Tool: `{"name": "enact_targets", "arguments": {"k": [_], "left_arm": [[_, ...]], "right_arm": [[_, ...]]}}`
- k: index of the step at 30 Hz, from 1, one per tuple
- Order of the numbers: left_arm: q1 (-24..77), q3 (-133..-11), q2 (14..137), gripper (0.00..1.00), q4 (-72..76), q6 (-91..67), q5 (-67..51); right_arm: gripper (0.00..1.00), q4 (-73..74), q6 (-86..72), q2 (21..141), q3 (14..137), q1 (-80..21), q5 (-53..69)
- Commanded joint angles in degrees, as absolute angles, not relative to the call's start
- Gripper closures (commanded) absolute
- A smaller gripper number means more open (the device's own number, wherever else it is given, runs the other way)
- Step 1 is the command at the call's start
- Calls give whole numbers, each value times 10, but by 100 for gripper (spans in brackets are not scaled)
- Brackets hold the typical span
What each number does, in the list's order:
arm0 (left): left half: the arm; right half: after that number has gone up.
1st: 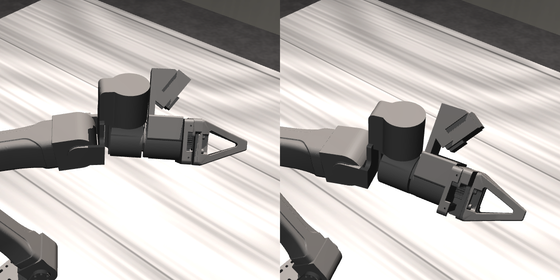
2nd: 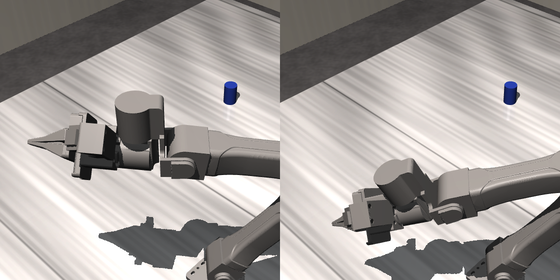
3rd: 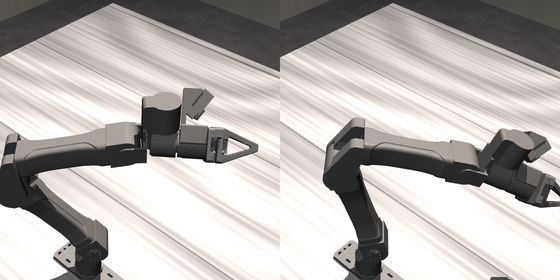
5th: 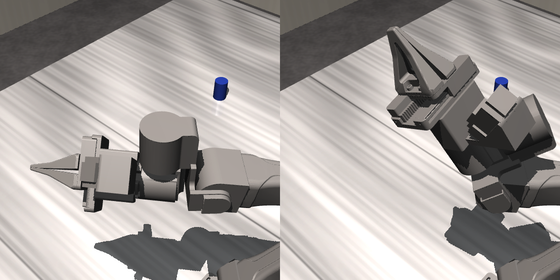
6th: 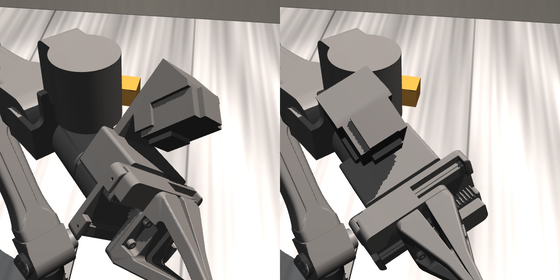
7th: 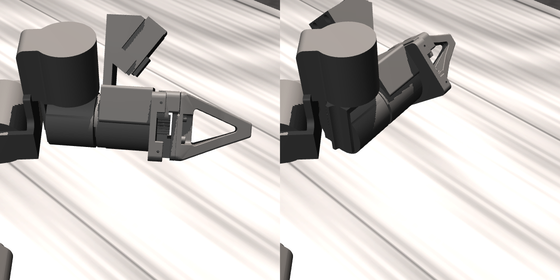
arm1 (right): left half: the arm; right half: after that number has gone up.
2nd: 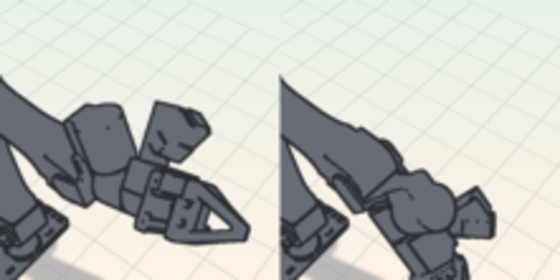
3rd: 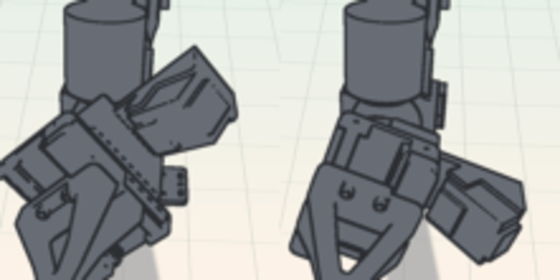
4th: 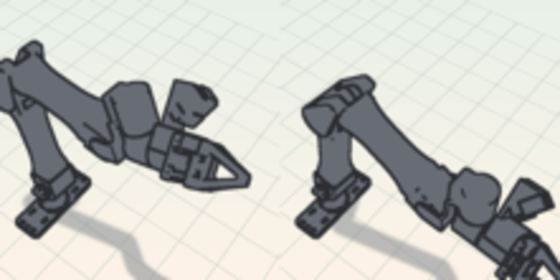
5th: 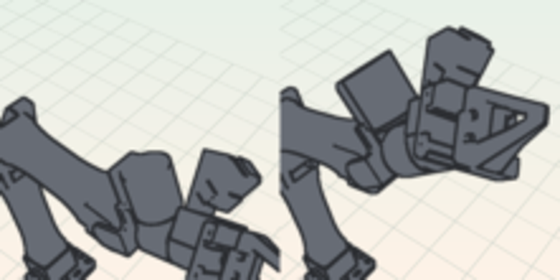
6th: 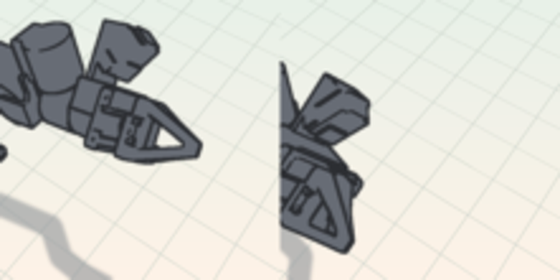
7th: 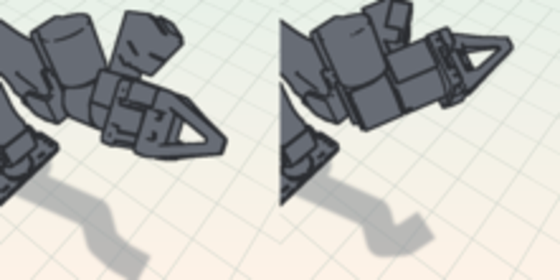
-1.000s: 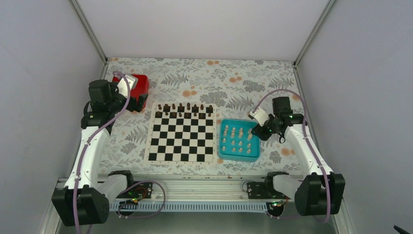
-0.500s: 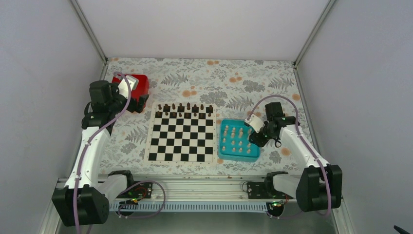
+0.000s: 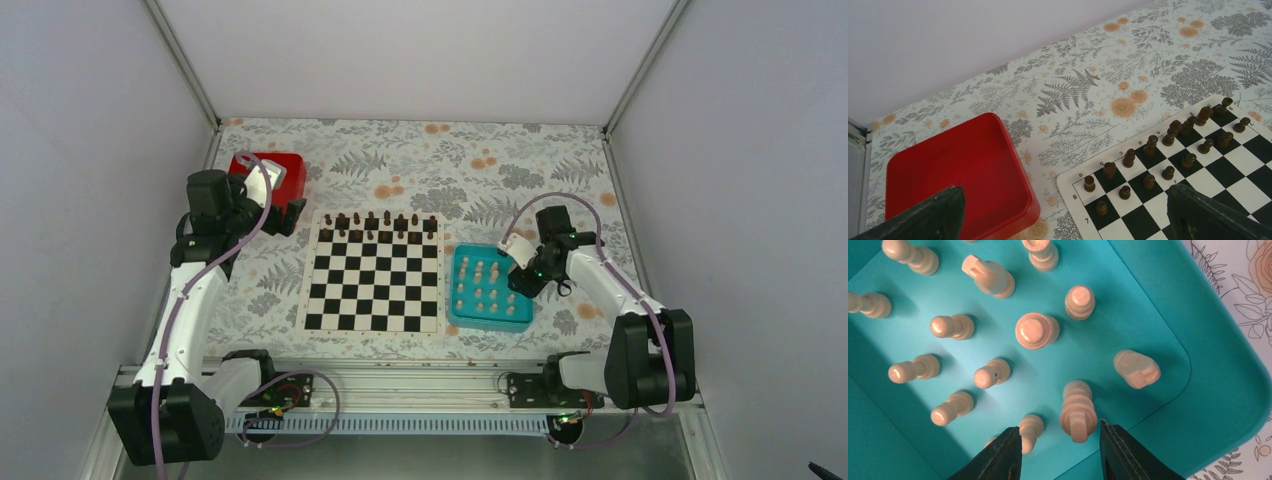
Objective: Set up the chess pieces on the board
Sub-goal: Pick up the chess piece from the storage box.
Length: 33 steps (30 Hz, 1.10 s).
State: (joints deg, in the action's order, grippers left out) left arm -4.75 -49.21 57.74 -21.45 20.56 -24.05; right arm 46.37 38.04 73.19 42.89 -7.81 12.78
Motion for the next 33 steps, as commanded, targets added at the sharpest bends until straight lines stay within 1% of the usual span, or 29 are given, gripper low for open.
{"name": "enact_targets", "arguments": {"k": [1,4,7,20,24,27,33], "left_arm": [[-51,-486,570,0,-195,214,-243],[-51,-485,570,0,-195,215,-244],[-51,-485,570,0,-196,216,-248],[-55,-480,568,0,-194,217,-259],[-57,-479,566,0,-195,217,-265],[-58,-481,566,0,-197,217,-266],[-61,-479,565,0,-196,218,-271]], "right_arm": [[59,441,375,740,447,-86,128],[60,438,373,747,449,-89,129],[63,437,372,752,450,-91,126],[68,433,365,760,446,-99,116],[74,429,363,763,443,-101,111],[75,429,362,766,441,-103,106],[85,433,362,756,444,-102,102]]}}
